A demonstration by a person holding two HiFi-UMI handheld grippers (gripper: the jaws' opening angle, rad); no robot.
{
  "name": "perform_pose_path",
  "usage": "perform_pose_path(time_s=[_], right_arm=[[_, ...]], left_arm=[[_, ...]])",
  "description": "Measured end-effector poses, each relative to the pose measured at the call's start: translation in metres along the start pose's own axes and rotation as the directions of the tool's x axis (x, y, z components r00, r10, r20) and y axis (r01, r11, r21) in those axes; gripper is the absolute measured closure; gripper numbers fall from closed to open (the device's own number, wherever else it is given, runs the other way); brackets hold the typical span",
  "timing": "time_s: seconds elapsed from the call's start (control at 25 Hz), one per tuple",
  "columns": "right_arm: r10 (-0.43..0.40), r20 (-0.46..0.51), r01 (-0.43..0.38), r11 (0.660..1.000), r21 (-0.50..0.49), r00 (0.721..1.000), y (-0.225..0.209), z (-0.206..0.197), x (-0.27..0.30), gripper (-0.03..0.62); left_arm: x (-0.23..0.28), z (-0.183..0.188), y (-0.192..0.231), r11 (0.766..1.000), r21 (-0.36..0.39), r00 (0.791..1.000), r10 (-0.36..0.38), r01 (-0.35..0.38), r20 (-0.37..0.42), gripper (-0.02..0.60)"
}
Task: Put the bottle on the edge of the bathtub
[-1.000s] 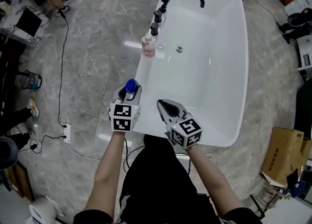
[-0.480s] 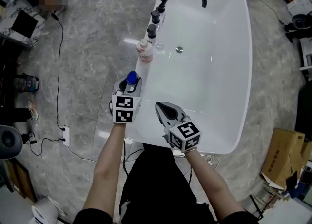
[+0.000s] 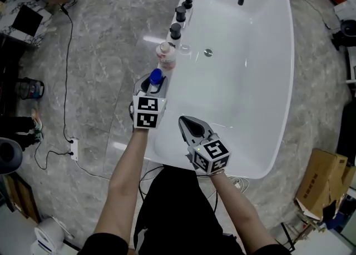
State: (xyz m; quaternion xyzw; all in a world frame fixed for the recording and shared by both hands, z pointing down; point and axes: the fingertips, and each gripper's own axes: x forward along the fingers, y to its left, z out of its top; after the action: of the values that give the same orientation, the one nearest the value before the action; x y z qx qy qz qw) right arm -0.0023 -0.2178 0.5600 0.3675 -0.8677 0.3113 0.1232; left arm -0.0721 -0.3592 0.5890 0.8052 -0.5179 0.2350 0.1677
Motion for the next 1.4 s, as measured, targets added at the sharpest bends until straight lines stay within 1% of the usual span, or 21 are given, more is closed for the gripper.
perform_pose_path(time_s=[0.32,0.56,0.76,1.0,1.2,1.4], right_arm=[[-0.004,-0.008,0.005,1.000,0.009,1.000,-0.004,-0.006,0.001,0.591],[-0.006,-0.017,0.006,1.000,0.014,1.000,-0.008,-0.011,-0.003,0.591],[-0.010,-0.032,0.011,1.000,0.018,0.999,-0.009,-0.016,-0.004,0.592],[-0.008,-0.032,0.008,1.000,0.020,0.999,-0.008,-0.016,-0.002,0.591],[-0.004,-0.031,0.005,1.000,0.016,1.000,-0.005,-0.015,-0.003,0.591],[-0.006,-0.027,0.006,1.000,0.017,1.000,-0.007,-0.014,-0.005,0.591]], left_arm=[[0.015,0.001,0.003,1.000,0.021,1.000,0.012,-0.012,0.005,0.425],[0.025,-0.004,0.008,0.999,0.035,1.000,0.007,-0.007,-0.006,0.425],[0.028,-0.006,0.008,0.999,0.045,1.000,-0.005,0.004,0.007,0.425],[0.030,-0.004,0.009,0.999,0.039,1.000,0.008,-0.009,0.011,0.422],[0.028,-0.007,0.009,1.000,0.027,1.000,0.009,-0.009,-0.005,0.417],[0.027,-0.019,0.009,1.000,0.001,0.999,0.016,-0.016,-0.040,0.363]])
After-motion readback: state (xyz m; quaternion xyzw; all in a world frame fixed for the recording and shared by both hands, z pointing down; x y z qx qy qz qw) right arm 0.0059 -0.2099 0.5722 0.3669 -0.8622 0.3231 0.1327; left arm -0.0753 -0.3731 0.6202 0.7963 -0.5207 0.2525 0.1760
